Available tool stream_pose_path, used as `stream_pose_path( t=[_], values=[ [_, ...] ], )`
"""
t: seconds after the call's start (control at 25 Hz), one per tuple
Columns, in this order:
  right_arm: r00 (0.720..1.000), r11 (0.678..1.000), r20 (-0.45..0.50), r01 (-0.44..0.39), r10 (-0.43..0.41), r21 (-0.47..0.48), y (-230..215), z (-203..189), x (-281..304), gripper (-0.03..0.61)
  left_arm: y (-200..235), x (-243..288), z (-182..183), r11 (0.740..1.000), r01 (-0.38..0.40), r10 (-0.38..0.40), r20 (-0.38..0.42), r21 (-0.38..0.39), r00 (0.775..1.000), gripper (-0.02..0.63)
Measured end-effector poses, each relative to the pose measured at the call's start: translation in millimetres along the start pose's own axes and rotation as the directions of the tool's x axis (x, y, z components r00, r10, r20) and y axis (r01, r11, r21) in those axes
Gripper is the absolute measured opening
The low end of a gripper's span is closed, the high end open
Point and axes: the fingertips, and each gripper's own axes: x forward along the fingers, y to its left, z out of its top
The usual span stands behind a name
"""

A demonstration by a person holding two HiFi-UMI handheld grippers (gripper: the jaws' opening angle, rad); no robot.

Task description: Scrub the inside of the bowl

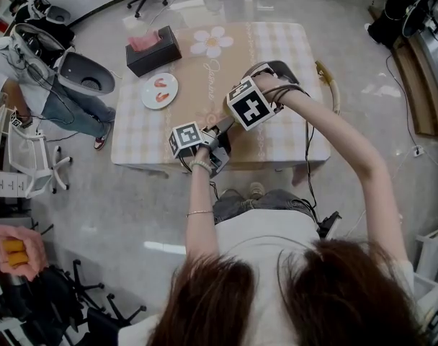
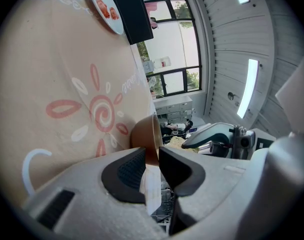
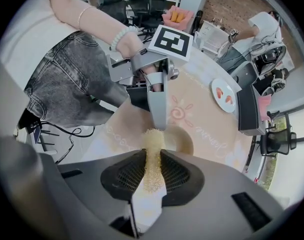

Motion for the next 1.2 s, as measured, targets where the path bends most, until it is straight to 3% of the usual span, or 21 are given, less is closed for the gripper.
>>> stream_pose_path(
  t=[0.64,1.2],
  values=[
    [1.000,1.000,0.002,0.018,-0.018,-0.015,-25.5,8.4,0.2,0.079,1.7,0.6,0.8,0.999,0.023,-0.023,-0.006,-0.026,1.000,0.092],
    [0.997,0.991,0.042,0.052,-0.057,0.120,-52.1,7.7,-3.0,0.078,0.4,-1.0,1.3,0.999,0.010,-0.011,-0.022,-0.035,1.000,0.092]
  ],
)
